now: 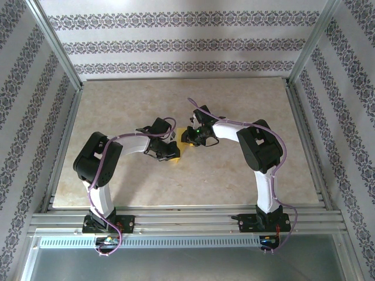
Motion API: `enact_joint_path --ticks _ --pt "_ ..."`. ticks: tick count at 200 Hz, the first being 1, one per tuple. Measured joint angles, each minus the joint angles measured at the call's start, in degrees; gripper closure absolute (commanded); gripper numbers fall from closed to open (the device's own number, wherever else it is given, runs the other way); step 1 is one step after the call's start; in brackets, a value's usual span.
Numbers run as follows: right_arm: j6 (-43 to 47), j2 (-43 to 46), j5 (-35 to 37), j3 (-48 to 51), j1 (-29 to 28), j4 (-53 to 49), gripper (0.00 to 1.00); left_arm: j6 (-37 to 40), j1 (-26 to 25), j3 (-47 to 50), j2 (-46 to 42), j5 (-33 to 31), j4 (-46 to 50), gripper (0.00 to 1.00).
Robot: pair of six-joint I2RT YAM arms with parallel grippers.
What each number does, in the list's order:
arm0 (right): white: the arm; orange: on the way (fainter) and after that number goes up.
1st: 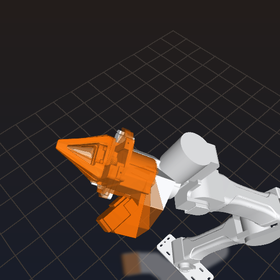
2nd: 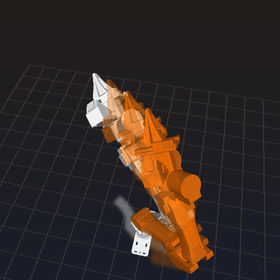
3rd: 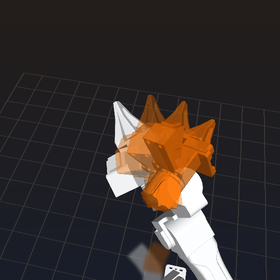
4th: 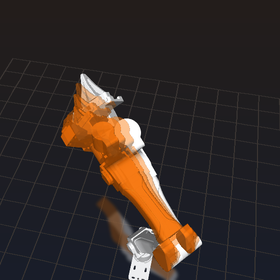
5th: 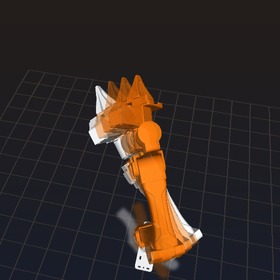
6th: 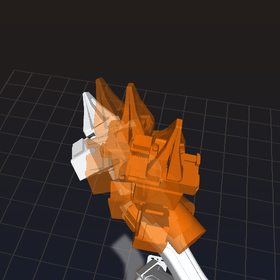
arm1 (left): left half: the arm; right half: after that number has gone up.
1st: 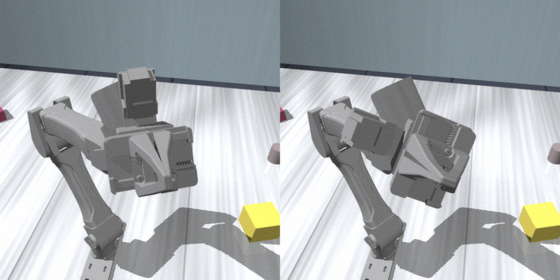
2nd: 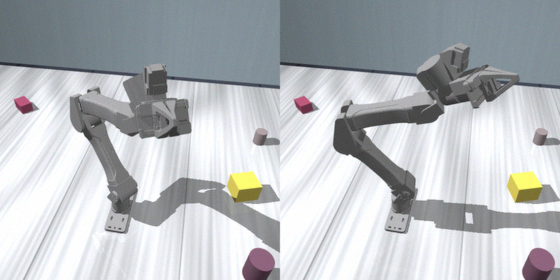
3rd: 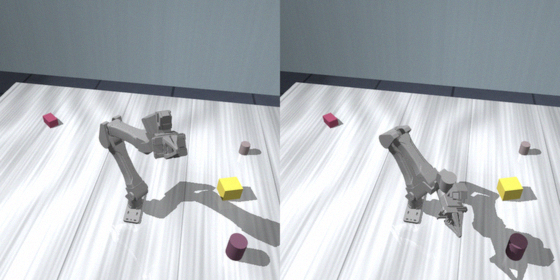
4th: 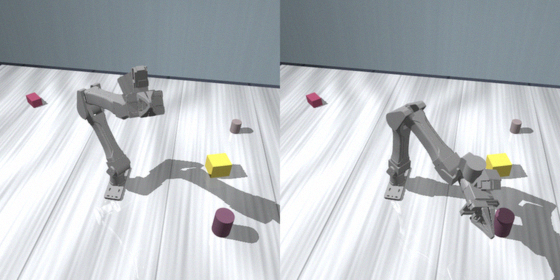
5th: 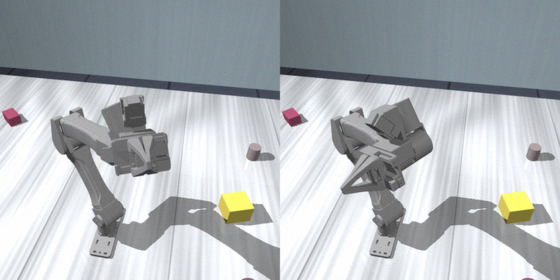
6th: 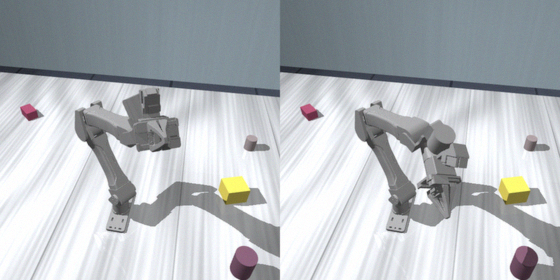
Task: Fold a paper plane with a square sheet of paper (pick it up from the middle)
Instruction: Fold the wing for the fifth time at the center of the table.
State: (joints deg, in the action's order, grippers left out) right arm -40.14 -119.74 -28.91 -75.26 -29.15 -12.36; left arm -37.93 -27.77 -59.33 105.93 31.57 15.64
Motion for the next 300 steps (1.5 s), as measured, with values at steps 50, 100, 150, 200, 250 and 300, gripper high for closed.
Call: enact_joint_path --ticks 50,100,150,200,250,300 --pt "0.0 0.0 0.0 0.0 0.0 0.0 0.74 0.2 0.0 -0.6 -1.3 -0.8 1.9 0.77" --pt "0.0 0.0 0.0 0.0 0.0 0.0 0.74 1.0 0.0 -2.0 -3.4 -4.2 4.9 0.73" --pt "0.0 0.0 0.0 0.0 0.0 0.0 0.74 1.3 0.0 -2.8 -8.3 -3.6 3.3 0.85" --pt "0.0 0.0 0.0 0.0 0.0 0.0 0.74 -0.3 0.0 -2.8 -3.8 -1.3 -0.9 0.91" --pt "0.0 -0.1 0.0 0.0 0.0 0.0 0.74 -1.6 0.0 -1.7 -1.0 -0.1 -2.3 0.92" --pt "-0.2 -0.2 -0.1 -0.1 0.0 -0.1 0.74 -1.6 -0.2 -0.9 0.5 -0.1 -2.6 0.92"
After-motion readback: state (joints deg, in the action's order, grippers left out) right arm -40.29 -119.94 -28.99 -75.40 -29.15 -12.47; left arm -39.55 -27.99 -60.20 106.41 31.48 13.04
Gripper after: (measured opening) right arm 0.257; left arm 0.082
